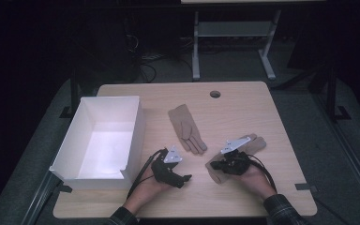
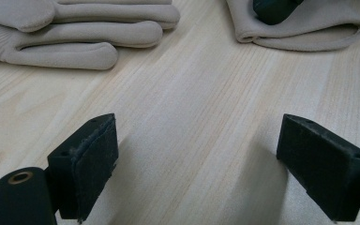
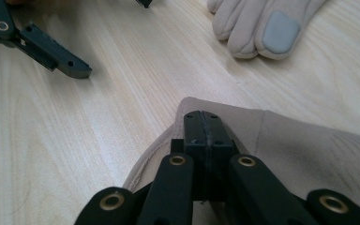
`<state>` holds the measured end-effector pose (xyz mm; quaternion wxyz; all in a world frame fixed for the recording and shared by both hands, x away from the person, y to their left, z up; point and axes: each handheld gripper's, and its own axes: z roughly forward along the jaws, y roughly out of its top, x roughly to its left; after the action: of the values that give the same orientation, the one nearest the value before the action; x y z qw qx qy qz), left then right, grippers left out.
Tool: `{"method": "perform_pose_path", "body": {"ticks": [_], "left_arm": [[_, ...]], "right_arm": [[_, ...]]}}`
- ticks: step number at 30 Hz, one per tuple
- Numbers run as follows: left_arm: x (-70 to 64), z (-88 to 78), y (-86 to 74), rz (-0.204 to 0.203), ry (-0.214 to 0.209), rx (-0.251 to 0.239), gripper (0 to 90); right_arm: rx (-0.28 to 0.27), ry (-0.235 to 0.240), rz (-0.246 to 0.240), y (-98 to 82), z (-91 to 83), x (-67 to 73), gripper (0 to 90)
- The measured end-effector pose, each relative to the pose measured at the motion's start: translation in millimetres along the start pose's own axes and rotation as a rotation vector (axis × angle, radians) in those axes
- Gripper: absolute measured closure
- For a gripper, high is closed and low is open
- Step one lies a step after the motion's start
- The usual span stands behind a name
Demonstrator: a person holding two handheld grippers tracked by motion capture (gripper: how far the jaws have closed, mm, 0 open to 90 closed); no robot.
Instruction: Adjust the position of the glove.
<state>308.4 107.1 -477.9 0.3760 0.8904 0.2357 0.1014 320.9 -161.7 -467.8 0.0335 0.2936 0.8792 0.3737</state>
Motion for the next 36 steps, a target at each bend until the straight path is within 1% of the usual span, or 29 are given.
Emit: {"method": "perform_pose_path", "body": {"ticks": [4,7,8,10,12,13,14,16,19,20,22,23,24,25,27,29,32,36], "left_arm": [[0.1,-0.1,0.0,0.001,0.0,0.001,12.4],[0.0,0.0,0.0,0.0,0.0,0.0,12.4],[0.1,-0.1,0.0,0.002,0.0,0.001,12.4],[0.1,-0.1,0.0,0.002,0.0,0.002,12.4],[0.4,-0.3,0.1,0.008,0.003,0.002,12.4],[-0.2,-0.2,-0.1,-0.001,0.001,0.002,12.4],[-0.2,-0.2,-0.1,-0.001,0.001,0.002,12.4],[-0.4,-0.2,-0.2,-0.004,0.0,0.003,12.4],[-0.4,-0.2,-0.2,-0.004,0.0,0.002,12.4],[-0.5,-0.2,-0.2,-0.005,0.0,0.002,12.4],[-0.6,-0.3,-0.3,-0.005,0.002,0.002,12.4],[-0.6,-0.3,-0.3,-0.006,0.001,0.002,12.4],[-0.6,-0.3,-0.3,-0.005,0.002,0.002,12.4],[-0.7,-0.2,-0.3,-0.006,0.002,0.001,12.4],[-0.6,-0.3,-0.3,-0.005,0.002,0.002,12.4],[-0.7,-0.2,-0.3,-0.006,0.002,0.001,12.4],[-0.7,-0.3,-0.3,-0.007,0.002,0.001,12.4],[-0.8,-0.2,-0.3,-0.008,0.002,0.0,12.4]], "right_arm": [[0.011,-0.012,-0.02,-0.9,-1.8,3.2,90.0],[0.017,-0.008,-0.017,-3.4,-4.8,4.1,90.0],[0.014,-0.009,-0.029,-4.8,-5.6,3.5,90.0],[0.017,-0.007,-0.025,-6.1,-7.1,4.0,90.0],[0.022,-0.006,-0.024,-11.6,-12.7,4.5,90.0],[0.021,-0.003,-0.019,-13.9,-14.8,4.6,90.0],[0.021,-0.003,-0.019,-13.9,-14.8,4.6,90.0],[0.026,-0.009,-0.014,-21.0,-22.2,4.6,90.0],[0.03,-0.011,-0.011,-25.4,-26.9,4.2,90.0],[0.032,-0.018,-0.011,-28.8,-30.7,3.9,90.0],[0.033,-0.021,-0.016,-30.6,-32.5,3.3,90.0],[0.037,-0.025,-0.008,-32.2,-34.7,3.9,90.0],[0.038,-0.032,-0.014,-36.1,-38.5,3.4,90.0],[0.038,-0.032,-0.014,-36.1,-38.5,3.4,90.0],[0.044,-0.041,-0.006,-42.3,-45.4,3.0,90.0],[0.046,-0.044,-0.01,-44.4,-47.9,2.1,90.0],[0.049,-0.055,0.009,-51.3,-55.3,0.9,90.0],[0.049,-0.066,0.021,-59.9,-64.2,-1.8,90.0]]}}
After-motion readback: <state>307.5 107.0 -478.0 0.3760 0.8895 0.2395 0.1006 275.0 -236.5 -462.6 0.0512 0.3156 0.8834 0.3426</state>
